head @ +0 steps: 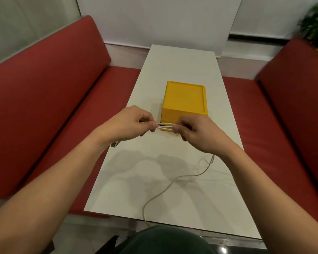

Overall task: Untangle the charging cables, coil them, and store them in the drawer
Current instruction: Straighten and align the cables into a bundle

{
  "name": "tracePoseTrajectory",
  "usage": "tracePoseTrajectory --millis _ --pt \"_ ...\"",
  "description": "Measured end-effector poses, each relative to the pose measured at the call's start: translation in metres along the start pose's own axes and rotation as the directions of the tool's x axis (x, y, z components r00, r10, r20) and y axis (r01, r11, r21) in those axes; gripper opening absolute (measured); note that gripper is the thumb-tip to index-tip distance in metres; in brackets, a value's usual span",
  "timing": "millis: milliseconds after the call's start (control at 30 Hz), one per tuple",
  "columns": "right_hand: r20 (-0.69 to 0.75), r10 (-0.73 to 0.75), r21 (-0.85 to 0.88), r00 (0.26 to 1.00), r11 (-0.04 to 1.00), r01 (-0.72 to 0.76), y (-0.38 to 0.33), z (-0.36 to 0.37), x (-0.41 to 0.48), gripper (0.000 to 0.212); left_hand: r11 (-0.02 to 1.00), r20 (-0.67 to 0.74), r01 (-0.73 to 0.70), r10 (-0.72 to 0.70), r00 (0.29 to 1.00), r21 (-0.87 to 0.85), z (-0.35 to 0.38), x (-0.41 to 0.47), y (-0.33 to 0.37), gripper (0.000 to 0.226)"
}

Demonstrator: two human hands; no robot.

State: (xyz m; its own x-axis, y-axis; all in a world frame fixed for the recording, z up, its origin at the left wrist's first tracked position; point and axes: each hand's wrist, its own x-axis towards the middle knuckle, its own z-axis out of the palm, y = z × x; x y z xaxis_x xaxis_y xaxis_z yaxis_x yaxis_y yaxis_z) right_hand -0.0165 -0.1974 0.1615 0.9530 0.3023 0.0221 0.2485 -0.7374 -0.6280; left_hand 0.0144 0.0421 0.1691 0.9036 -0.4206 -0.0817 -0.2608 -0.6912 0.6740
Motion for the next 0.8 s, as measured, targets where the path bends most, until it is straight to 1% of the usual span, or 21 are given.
tracePoseTrajectory --millis 133,233,300,367,433,500,600,667,733,800 --pt "0.069 -0.056 0.107 0.996 0.993 0.049 -0.004 -0.006 -0.005 0.021 1.0 0.001 0.016 -0.016 1.0 -0.01 -0.003 -0.004 0.003 0.012" --pt "0.001 -0.066 0.081 0.998 0.995 0.066 -0.003 -0.009 -0.006 0.007 0.998 -0.003 -0.017 0.017 1.0 -0.067 -0.013 -0.009 0.008 0.014" --pt "-0.033 -0.04 0.123 0.999 0.991 0.044 -0.004 -0.013 -0.005 0.005 0.993 -0.021 -0.035 0.032 0.999 -0.11 -0.017 -0.011 0.013 0.014" --pt "0.0 -0.006 0.238 1.0 0.971 0.006 -0.006 -0.017 -0.005 0.007 0.991 -0.042 -0.067 0.062 0.997 -0.119 -0.019 -0.012 0.017 0.013" --pt "0.048 0.024 0.39 0.999 0.92 -0.041 -0.007 -0.02 -0.006 0.006 0.989 -0.042 -0.1 0.096 0.995 -0.105 -0.018 -0.012 0.021 0.013" --pt "0.066 0.04 0.457 0.997 0.887 -0.066 -0.006 -0.021 -0.006 0.008 0.989 -0.022 -0.122 0.12 0.992 -0.083 -0.018 -0.012 0.024 0.013" --pt "0.077 0.04 0.432 0.996 0.899 -0.069 -0.006 -0.02 -0.007 0.011 0.988 0.005 -0.128 0.129 0.992 -0.082 -0.017 -0.011 0.026 0.012" --pt "0.085 0.042 0.374 0.996 0.925 -0.071 -0.006 -0.019 -0.008 0.01 0.99 0.032 -0.124 0.126 0.992 -0.064 -0.016 -0.009 0.026 0.013" --pt "0.088 0.046 0.27 0.995 0.96 -0.068 -0.007 -0.016 -0.008 0.01 0.993 0.044 -0.116 0.118 0.992 -0.035 -0.015 -0.007 0.025 0.014" --pt "0.075 0.029 0.121 0.997 0.992 -0.038 -0.008 -0.011 -0.007 0.012 0.994 0.036 -0.111 0.111 0.993 0.01 -0.014 -0.005 0.025 0.014"
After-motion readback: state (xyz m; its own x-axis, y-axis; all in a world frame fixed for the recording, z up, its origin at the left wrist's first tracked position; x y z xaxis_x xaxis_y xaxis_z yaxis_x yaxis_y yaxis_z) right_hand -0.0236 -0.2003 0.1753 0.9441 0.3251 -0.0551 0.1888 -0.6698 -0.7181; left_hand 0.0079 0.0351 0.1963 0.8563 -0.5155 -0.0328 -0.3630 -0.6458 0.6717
